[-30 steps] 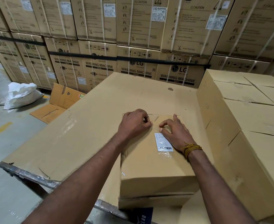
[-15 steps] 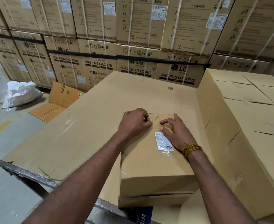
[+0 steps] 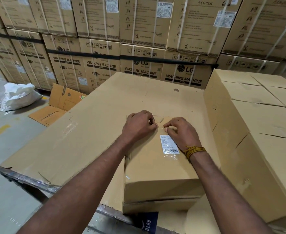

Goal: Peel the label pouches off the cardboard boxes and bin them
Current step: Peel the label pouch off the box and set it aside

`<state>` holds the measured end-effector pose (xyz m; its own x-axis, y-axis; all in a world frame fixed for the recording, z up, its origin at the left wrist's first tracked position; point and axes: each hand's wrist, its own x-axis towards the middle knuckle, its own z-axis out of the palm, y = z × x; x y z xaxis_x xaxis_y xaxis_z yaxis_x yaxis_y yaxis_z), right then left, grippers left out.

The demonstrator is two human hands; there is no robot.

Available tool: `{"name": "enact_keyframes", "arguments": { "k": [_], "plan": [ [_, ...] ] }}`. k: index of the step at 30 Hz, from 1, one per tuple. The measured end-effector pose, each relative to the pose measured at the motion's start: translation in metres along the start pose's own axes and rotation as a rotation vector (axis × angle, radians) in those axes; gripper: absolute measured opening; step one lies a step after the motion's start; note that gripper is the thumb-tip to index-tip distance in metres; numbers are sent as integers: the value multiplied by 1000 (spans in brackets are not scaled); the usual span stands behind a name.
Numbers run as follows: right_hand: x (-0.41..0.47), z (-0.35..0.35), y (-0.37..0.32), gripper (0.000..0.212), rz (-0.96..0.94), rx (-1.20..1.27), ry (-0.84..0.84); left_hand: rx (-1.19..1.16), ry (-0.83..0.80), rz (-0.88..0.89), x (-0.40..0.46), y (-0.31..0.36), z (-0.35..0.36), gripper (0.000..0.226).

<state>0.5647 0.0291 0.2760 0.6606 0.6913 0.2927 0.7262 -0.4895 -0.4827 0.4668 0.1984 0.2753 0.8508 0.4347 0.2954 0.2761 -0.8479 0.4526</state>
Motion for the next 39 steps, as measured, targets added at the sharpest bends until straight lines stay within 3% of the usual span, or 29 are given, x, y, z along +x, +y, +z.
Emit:
{"name": "enact_keyframes", "arguments": {
  "k": [9,14,19,25,39],
  "plan": [
    [0,4,-4,9,-14,-100,37,7,21,16,-2,1,0,14],
    [-2,2,-1,7,-17,-26,23,-6,24,13,-3,0,0,14],
    [-1,0,2,23,8,57,16,-13,18,17,-4,-2,0,15],
    [-1,-1,3,5,20,64,69,-18,27,13,-4,0,0,16],
    [-2,0,4,13,31,53,-66,-12,14,13,-5,2,-2,16]
  ]
}}
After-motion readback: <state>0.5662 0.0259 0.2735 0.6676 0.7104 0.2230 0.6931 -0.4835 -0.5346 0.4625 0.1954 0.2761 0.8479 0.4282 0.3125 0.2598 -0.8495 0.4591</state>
